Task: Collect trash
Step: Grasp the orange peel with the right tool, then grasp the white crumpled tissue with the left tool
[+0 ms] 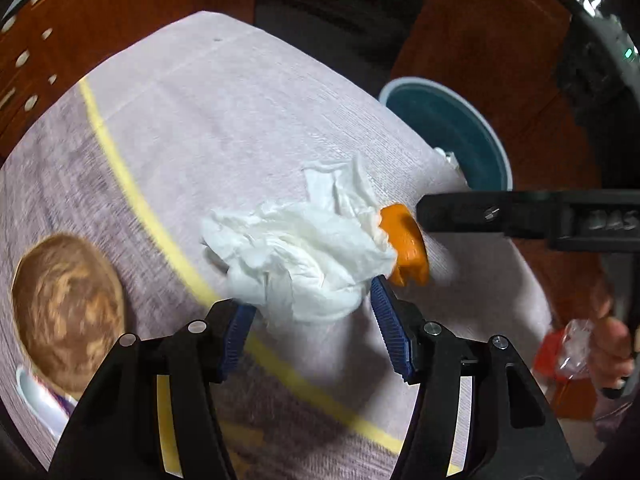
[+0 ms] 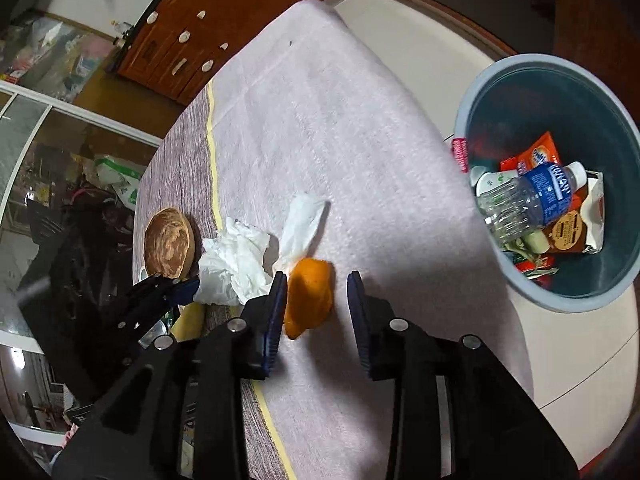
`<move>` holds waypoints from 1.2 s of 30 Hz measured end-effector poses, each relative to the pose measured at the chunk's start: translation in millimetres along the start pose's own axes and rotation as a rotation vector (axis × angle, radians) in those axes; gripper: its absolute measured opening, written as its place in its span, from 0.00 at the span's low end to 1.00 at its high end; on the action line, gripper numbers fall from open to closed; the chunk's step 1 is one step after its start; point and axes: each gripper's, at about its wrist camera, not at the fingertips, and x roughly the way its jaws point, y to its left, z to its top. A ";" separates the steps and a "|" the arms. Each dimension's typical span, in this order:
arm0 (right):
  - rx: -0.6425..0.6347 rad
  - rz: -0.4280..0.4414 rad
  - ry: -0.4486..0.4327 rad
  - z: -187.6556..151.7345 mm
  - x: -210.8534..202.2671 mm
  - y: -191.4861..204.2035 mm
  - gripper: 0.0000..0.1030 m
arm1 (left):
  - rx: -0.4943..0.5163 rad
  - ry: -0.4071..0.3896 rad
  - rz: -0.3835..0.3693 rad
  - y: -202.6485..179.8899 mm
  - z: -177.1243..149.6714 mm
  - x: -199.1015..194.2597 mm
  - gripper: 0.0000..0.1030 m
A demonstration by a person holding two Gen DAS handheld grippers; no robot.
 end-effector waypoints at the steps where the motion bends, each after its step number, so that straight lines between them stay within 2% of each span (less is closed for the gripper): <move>1: 0.005 -0.005 -0.007 0.7 -2.6 -3.1 0.30 | 0.006 0.002 0.013 -1.8 3.4 4.9 0.58; 4: 0.016 -0.013 -0.012 0.7 -5.1 -9.5 0.31 | 0.010 -0.024 0.025 -4.0 9.8 11.0 0.58; 5: 0.018 -0.016 -0.011 1.0 -4.4 -10.0 0.31 | 0.012 -0.034 0.022 -4.2 11.3 11.9 0.54; 6: 0.018 -0.018 -0.008 0.7 -3.3 -10.6 0.31 | 0.019 -0.044 0.032 -5.2 15.2 13.4 0.46; 7: 0.019 -0.019 -0.005 0.7 -2.8 -11.2 0.31 | 0.029 -0.052 0.047 -5.5 14.9 13.0 0.24; 8: 0.017 -0.018 -0.002 0.8 -1.6 -10.9 0.31 | 0.032 -0.053 0.051 -4.6 14.6 12.5 0.10; 9: 0.016 -0.018 0.000 1.1 -1.3 -11.5 0.32 | 0.017 -0.052 0.031 -0.7 13.9 10.4 0.10; 11: 0.009 -0.015 0.004 1.2 1.3 -8.8 0.32 | -0.011 -0.079 0.054 8.6 11.5 1.9 0.09; 15: -0.013 -0.010 0.023 -0.6 11.1 2.5 0.37 | -0.103 -0.111 0.032 37.8 5.7 -18.4 0.09; 20: -0.045 -0.016 0.031 1.6 25.4 22.1 0.44 | -0.135 -0.147 0.046 58.9 -7.7 -40.0 0.09; 28: -0.086 -0.112 -0.003 2.8 47.4 48.6 0.46 | -0.178 -0.180 0.045 75.0 -26.7 -63.1 0.09; 30: -0.100 -0.152 -0.019 -1.5 48.5 52.1 0.25 | -0.194 -0.184 0.036 72.7 -30.7 -63.9 0.09; 32: -0.100 -0.138 -0.004 -4.8 46.3 49.3 0.20 | -0.199 -0.187 0.028 70.3 -31.8 -63.7 0.09; 36: -0.082 -0.121 -0.023 -7.3 26.7 41.3 0.18 | -0.177 -0.196 0.018 52.6 -34.0 -71.2 0.09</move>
